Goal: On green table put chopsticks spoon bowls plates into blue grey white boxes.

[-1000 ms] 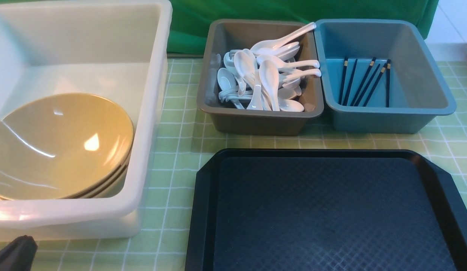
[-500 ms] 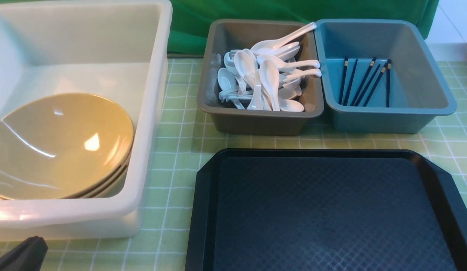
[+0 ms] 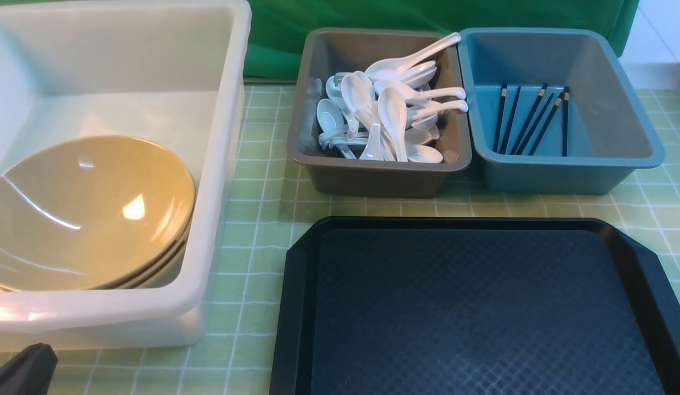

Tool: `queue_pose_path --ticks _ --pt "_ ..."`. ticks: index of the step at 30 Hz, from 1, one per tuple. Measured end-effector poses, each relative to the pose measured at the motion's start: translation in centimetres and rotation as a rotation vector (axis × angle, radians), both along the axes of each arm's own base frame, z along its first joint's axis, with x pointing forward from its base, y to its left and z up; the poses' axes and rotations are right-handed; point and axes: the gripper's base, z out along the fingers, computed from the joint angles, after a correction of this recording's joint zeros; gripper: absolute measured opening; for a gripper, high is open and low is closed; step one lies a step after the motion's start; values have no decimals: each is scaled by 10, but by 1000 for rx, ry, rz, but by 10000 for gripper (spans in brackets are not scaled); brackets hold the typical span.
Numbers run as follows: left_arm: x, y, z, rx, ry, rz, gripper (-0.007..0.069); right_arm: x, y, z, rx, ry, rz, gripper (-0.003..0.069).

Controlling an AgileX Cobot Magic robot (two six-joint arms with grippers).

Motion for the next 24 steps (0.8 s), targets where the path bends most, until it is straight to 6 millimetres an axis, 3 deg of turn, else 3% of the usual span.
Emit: queue_pose_path --ticks 12,17,21,24 --pt "0 0 0 -1 0 0 -2 3 -4 -3 1 5 -113 142" --pt "0 0 0 -1 -1 0 -2 10 -7 -27 11 48 -143 143" --pt "0 0 0 -1 -1 0 -2 18 -9 -68 19 171 -165 149" --pt "0 0 0 -1 -1 0 -2 20 -9 -84 23 222 -168 150"
